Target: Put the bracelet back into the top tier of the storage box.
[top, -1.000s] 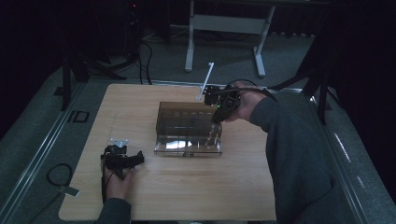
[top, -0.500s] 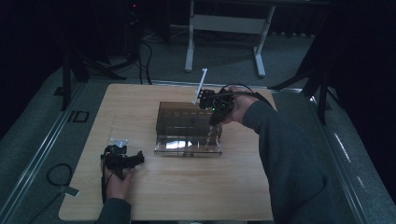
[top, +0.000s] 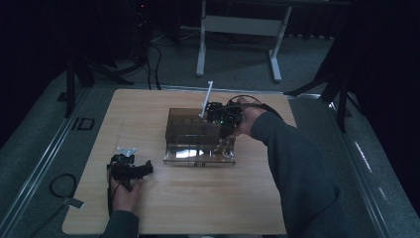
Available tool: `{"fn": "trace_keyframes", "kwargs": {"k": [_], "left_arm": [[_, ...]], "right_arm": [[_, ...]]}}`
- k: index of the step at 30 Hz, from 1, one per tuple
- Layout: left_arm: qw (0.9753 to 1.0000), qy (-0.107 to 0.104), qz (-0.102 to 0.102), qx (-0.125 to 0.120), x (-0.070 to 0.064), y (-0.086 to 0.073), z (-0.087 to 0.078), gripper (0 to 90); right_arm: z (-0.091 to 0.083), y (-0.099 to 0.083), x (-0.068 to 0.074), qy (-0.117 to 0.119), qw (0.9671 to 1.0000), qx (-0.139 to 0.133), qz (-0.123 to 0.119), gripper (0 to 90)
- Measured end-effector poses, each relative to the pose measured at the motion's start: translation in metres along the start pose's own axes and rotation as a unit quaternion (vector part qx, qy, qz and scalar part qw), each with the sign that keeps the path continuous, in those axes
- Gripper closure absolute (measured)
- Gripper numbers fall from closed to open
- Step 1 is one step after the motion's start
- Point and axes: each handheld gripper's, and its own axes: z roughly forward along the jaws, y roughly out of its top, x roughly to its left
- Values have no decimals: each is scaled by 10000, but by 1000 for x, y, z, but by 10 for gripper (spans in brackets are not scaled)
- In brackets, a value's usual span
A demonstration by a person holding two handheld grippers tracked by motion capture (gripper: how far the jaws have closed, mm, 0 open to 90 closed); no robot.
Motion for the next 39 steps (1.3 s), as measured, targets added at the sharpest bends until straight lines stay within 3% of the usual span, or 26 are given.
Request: {"fn": "trace_keyframes", "kwargs": {"k": [20,26,39], "left_arm": [[10000,-1,-13,-10,0,0,0,20],[10000,-1,-15,-11,0,0,0,20],[10000,0,-12,-10,0,0,0,20]], "right_arm": [[37,2,2,41,9993,371,-17,833],[50,-3,0,63,9989,469,75,832],[59,-6,-2,119,9990,391,152,832]]}}
